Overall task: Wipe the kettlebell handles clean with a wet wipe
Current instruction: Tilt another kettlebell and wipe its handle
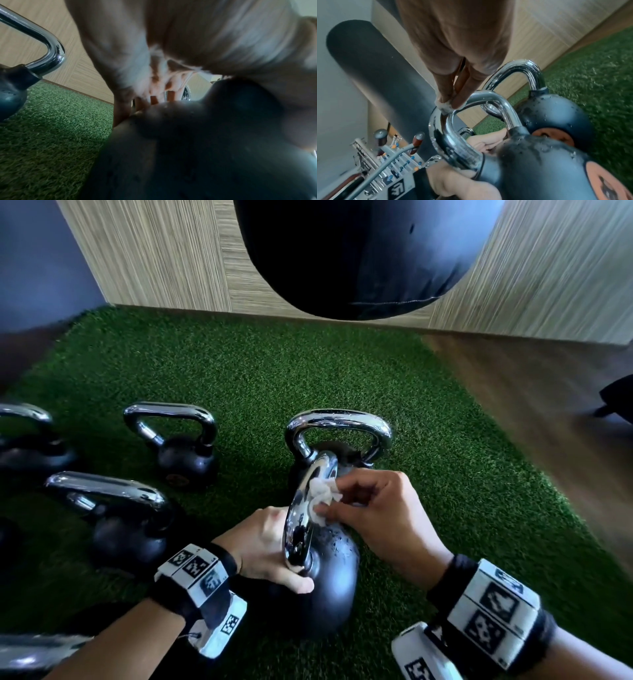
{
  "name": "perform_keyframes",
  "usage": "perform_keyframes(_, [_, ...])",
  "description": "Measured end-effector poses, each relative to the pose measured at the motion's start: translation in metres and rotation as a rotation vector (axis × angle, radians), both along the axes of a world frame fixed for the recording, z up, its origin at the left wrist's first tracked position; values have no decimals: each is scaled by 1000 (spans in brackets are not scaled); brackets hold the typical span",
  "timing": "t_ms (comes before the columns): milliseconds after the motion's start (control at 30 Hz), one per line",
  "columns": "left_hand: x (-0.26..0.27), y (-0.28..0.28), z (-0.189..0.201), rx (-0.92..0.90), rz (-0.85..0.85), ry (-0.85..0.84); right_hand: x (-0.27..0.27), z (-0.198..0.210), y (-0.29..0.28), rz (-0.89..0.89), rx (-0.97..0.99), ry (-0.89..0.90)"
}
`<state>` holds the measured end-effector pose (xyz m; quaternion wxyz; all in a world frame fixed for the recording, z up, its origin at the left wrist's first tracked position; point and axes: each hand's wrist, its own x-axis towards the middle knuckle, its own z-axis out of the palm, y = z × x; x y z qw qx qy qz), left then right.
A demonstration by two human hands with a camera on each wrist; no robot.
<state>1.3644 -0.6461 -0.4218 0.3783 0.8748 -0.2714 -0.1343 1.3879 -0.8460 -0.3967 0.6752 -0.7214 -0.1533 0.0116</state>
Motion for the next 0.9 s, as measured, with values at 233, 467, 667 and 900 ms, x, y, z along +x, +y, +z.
perform_keyframes(233, [2, 2, -2, -40, 53, 91, -30, -13, -1, 85, -65, 179])
perform_keyframes(467, [-3, -4, 3, 99, 185, 138, -40, -22, -4, 57, -205, 142])
perform_keyframes(667, [-5, -2, 0, 79, 194, 115, -29, -31, -9, 138, -470, -22])
perform_keyframes(900, [-11, -5, 3, 140, 125, 41, -2, -24, -5, 457, -522, -34])
